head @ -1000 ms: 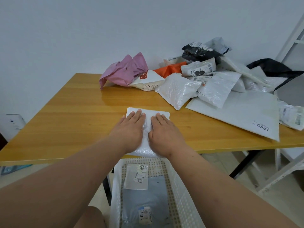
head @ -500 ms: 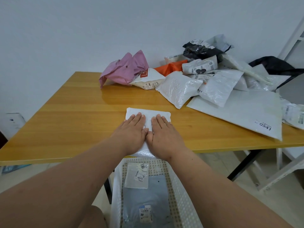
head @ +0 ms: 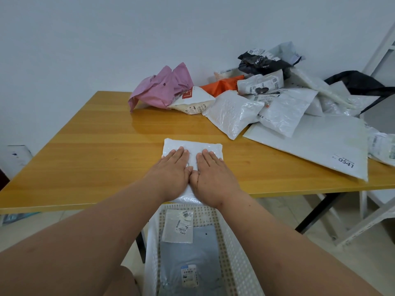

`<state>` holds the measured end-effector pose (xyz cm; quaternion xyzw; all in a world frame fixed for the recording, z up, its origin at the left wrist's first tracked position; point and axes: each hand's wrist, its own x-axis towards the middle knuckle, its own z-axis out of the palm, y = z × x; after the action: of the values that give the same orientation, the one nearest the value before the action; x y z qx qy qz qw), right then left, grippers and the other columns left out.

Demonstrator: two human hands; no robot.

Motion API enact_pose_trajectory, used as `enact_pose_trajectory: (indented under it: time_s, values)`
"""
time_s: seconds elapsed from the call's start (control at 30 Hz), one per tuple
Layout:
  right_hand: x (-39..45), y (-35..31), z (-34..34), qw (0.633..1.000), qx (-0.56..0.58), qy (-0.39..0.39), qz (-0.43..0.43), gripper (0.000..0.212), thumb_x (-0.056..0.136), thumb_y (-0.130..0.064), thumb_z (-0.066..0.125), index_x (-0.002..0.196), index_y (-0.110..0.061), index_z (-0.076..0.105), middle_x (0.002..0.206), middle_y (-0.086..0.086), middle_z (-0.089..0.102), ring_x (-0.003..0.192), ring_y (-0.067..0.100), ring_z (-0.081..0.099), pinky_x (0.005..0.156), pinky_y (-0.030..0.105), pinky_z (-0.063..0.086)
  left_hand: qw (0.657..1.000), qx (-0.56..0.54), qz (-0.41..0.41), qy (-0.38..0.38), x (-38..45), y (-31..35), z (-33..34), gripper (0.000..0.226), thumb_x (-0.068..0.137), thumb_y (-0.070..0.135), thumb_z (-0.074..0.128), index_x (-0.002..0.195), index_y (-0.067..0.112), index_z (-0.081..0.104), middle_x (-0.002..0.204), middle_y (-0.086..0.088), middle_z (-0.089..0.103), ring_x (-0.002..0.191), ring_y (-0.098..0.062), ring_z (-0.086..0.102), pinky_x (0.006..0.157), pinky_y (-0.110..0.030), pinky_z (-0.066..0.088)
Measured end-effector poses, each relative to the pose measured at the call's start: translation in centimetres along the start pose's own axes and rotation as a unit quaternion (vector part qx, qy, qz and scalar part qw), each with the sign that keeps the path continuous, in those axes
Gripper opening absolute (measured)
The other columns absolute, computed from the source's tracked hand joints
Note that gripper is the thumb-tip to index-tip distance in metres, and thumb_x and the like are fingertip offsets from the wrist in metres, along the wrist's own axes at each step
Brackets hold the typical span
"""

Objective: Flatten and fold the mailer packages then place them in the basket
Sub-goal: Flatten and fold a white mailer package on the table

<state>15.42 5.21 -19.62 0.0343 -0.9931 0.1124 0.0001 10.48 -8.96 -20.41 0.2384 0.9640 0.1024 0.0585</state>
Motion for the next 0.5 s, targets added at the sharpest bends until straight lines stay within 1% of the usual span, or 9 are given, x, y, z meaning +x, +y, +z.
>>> enact_pose_trajectory:
  time_s: [0.5]
  values:
    - [0.15, 0.0, 0.06, 1.0, -0.012, -0.006, -0.007, 0.063, 0.102, -0.04, 0.017, 0.156, -0.008, 0.012, 0.164, 0.009, 0.005, 0.152, 0.019, 0.0, 0.123, 0.037, 0.002, 1.0, 0.009, -0.007, -0.013, -0.2, 0.22, -0.11, 0.057, 0.106, 0.039, 0.011, 0.157, 0.017, -0.002, 0.165, 0.0, -0.006, 0.151, -0.014, -0.005, 0.123, -0.035, 0.001]
